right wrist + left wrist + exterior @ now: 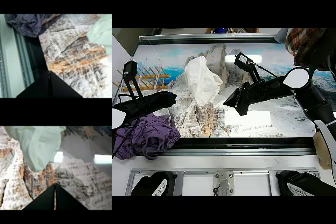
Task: Fold the clothes and pants, and hang the long-sleeved shirts on hangers.
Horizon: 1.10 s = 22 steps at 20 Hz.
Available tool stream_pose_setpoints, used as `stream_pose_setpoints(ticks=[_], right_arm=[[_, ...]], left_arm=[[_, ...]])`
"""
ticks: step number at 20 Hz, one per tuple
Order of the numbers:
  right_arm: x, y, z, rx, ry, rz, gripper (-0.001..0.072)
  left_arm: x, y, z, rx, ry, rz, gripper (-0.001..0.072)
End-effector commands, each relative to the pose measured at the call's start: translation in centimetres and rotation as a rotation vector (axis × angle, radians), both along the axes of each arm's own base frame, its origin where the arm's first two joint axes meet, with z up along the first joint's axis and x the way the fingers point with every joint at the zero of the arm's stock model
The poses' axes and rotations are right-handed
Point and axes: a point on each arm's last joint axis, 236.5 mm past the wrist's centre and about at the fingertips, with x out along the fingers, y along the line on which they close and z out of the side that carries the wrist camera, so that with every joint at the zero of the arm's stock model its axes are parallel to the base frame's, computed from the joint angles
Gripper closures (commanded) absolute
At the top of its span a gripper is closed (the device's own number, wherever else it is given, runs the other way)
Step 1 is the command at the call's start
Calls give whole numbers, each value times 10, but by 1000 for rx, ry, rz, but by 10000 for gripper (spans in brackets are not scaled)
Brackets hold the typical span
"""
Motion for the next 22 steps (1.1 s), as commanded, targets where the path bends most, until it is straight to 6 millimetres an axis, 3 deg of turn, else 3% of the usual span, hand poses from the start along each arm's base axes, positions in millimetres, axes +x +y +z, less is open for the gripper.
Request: stream_pose_setpoints(ticks=[1, 8, 9, 10, 12, 14, 17, 19, 22], right_arm=[[0, 0, 0, 0, 1, 0, 690], [0, 0, 0, 0, 1, 0, 690], [0, 0, 0, 0, 1, 0, 690], [0, 0, 0, 0, 1, 0, 690], [0, 0, 0, 0, 1, 0, 690], [0, 0, 0, 0, 1, 0, 690], [0, 0, 0, 0, 1, 0, 690], [0, 0, 0, 0, 1, 0, 690], [0, 0, 0, 0, 1, 1, 690]], left_arm=[[0, 0, 0, 0, -1, 1, 689], [2, 3, 1, 7, -11, 8, 688], [3, 9, 2, 46, -24, -2, 458], [-1, 19, -2, 116, -9, -22, -13], [-26, 48, -34, 226, 154, -4, 25], [-68, 78, -85, 311, 396, 59, 25], [-114, 91, -149, 356, 600, 82, 25], [-123, 92, -174, 337, 622, 126, 24], [-119, 95, -196, 308, 576, 194, 24]])
